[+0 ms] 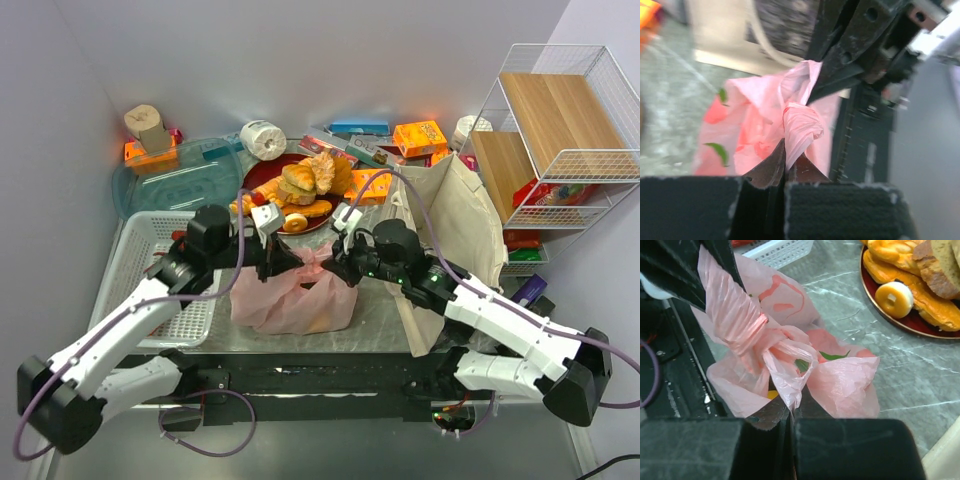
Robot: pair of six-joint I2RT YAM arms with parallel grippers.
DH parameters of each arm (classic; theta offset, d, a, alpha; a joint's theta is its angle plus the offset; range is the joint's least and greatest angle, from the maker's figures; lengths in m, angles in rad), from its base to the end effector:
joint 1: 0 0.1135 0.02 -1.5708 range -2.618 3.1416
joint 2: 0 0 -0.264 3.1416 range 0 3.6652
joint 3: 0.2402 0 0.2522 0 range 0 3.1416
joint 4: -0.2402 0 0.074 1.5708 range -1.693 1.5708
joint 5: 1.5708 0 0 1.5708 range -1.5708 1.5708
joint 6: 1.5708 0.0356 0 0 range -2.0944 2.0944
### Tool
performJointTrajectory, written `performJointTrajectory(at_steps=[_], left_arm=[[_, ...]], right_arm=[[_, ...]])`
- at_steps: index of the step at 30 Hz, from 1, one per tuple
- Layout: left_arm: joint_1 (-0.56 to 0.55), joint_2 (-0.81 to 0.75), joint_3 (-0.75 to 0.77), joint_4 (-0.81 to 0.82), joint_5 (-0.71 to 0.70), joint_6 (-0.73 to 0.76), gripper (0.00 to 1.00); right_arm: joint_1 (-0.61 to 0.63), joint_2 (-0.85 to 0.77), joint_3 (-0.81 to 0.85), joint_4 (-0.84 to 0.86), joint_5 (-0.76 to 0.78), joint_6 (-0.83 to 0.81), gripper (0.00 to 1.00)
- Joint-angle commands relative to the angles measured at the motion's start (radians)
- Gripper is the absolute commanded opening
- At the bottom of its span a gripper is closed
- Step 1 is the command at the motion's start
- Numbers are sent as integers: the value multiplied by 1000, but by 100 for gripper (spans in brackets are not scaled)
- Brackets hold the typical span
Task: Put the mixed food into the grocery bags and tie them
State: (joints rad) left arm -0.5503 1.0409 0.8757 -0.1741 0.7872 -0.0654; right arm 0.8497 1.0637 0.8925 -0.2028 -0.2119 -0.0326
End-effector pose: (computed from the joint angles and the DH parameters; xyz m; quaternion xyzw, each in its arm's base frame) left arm 0.1842 -0.1426 0.3272 0.3960 0.6787 -0.4600 0.4135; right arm 0.1559 0.1887 0.3219 -0.4047 0.7175 0.3027 0.4793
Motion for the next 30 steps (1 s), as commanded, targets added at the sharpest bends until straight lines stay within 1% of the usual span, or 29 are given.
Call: performJointTrajectory(at_steps=[1, 3, 4, 6, 7, 9, 10, 11, 12, 13, 14, 17, 19, 22, 23, 24, 25, 26, 27, 29, 30], left_arm=[[-89, -111, -60, 90, -418, 9, 1], [-128, -145, -84, 116, -514, 12, 1], [-147, -151, -87, 120, -598, 9, 1], [-200, -153, -96, 136, -679, 4, 1], [-230, -151, -104, 145, -747, 1, 1], [-261, -136, -113, 166, -784, -13, 1], [-298, -130, -116, 166, -818, -14, 1], [-321, -124, -118, 198, -889, -14, 1], [-342, -110, -132, 212, -932, -8, 1], [-376, -105, -139, 253, -957, -7, 1], [-385, -99, -152, 275, -988, -10, 1], [-393, -100, -207, 384, -1017, -68, 1], [-401, -114, -260, 457, -1043, -86, 1], [-419, -136, -323, 522, -1085, -86, 1], [-424, -149, -354, 556, -1089, -73, 1], [-424, -157, -366, 574, -1077, -62, 1], [-427, -166, -379, 585, -1074, -53, 1], [-428, -186, -398, 603, -1073, -38, 1], [-430, -197, -406, 608, -1054, -27, 1], [-428, -212, -409, 604, -1027, -2, 1], [-428, -214, -406, 585, -1001, 1, 1]], right_arm=[[-14, -50, 60, 3, -64, 65, 0], [-14, -57, 51, 14, -90, 92, 0], [-14, -64, 49, 29, -109, 103, 0], [-12, -62, 48, 42, -153, 129, 0], [-12, -61, 48, 51, -170, 134, 0], [-11, -64, 42, 66, -202, 149, 0], [-9, -62, 36, 84, -208, 155, 0], [-9, -61, 34, 88, -219, 158, 0], [-9, -57, 36, 89, -231, 161, 0], [-9, -54, 34, 91, -234, 163, 0], [-8, -53, 34, 97, -234, 166, 0], [-8, -56, 23, 97, -218, 163, 0], [-9, -56, 14, 92, -215, 161, 0], [-9, -53, 6, 85, -227, 163, 0], [-12, -53, 11, 74, -219, 160, 6], [-15, -59, 14, 53, -209, 160, 24], [-20, -62, 22, 40, -195, 157, 30], [-34, -71, 25, 30, -195, 145, 39], [-44, -88, 29, 8, -192, 142, 60], [-79, -113, 54, -12, -207, 126, 75], [-92, -116, 65, -36, -210, 125, 81]])
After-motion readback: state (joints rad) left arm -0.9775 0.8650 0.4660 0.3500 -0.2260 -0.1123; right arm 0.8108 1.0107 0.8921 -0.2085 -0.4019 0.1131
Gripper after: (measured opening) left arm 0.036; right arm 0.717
